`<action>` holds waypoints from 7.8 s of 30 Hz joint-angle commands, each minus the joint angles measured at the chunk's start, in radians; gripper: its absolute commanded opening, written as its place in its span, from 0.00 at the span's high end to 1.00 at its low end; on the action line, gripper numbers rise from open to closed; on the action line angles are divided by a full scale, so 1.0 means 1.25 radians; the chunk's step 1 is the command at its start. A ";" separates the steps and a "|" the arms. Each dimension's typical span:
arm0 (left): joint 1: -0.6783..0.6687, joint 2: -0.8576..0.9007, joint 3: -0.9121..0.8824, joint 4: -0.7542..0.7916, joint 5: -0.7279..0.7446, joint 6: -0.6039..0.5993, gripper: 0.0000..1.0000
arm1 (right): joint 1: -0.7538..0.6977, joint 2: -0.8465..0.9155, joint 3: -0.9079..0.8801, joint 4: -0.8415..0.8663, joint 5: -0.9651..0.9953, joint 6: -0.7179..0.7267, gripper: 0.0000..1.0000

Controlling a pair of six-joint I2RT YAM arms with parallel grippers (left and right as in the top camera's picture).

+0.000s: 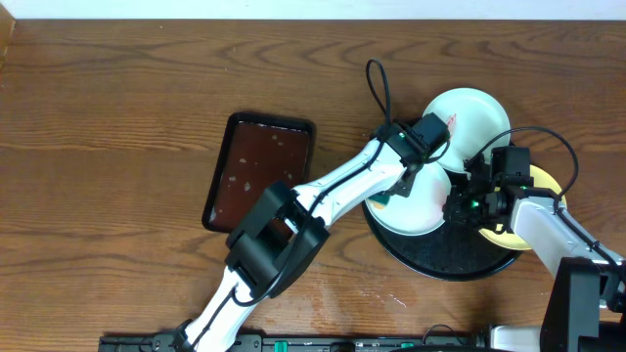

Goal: Clean dirty plates on tray and stack at the side
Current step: 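Scrub the held pale green plate with the sponge in the left gripper, then return the sponge to the small tray with the left gripper, then lift the cleaned pale green plate with right gripper and place it right of tray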

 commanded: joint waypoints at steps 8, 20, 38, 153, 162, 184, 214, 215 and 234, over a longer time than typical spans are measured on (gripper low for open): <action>-0.004 0.083 0.007 0.070 0.469 0.059 0.93 | 0.001 0.013 -0.012 -0.007 0.038 -0.016 0.99; -0.050 0.081 0.007 0.072 0.492 0.141 0.92 | 0.001 0.013 -0.012 -0.007 0.038 -0.016 0.99; 0.134 0.080 0.008 0.153 0.077 0.099 0.92 | 0.001 0.013 -0.012 -0.008 0.038 -0.016 0.99; 0.463 -0.743 -0.085 -0.357 0.094 0.114 0.17 | 0.811 -0.457 0.026 -0.001 1.164 -0.415 0.99; 0.463 -0.743 -0.085 -0.357 0.095 0.114 0.17 | 0.811 -0.456 0.026 -0.001 1.164 -0.415 0.99; 0.463 -0.743 -0.085 -0.357 0.094 0.114 0.17 | 0.801 -0.456 0.025 -0.001 1.164 -0.392 0.99; 0.463 -0.743 -0.085 -0.357 0.094 0.114 0.17 | -0.236 -0.444 0.025 0.002 0.121 0.195 0.99; 0.463 -0.743 -0.085 -0.357 0.094 0.114 0.17 | -0.316 -0.433 0.025 0.008 0.096 0.227 0.99; 0.463 -0.743 -0.085 -0.357 0.095 0.114 0.16 | -0.726 -0.006 0.025 0.313 0.090 0.368 0.97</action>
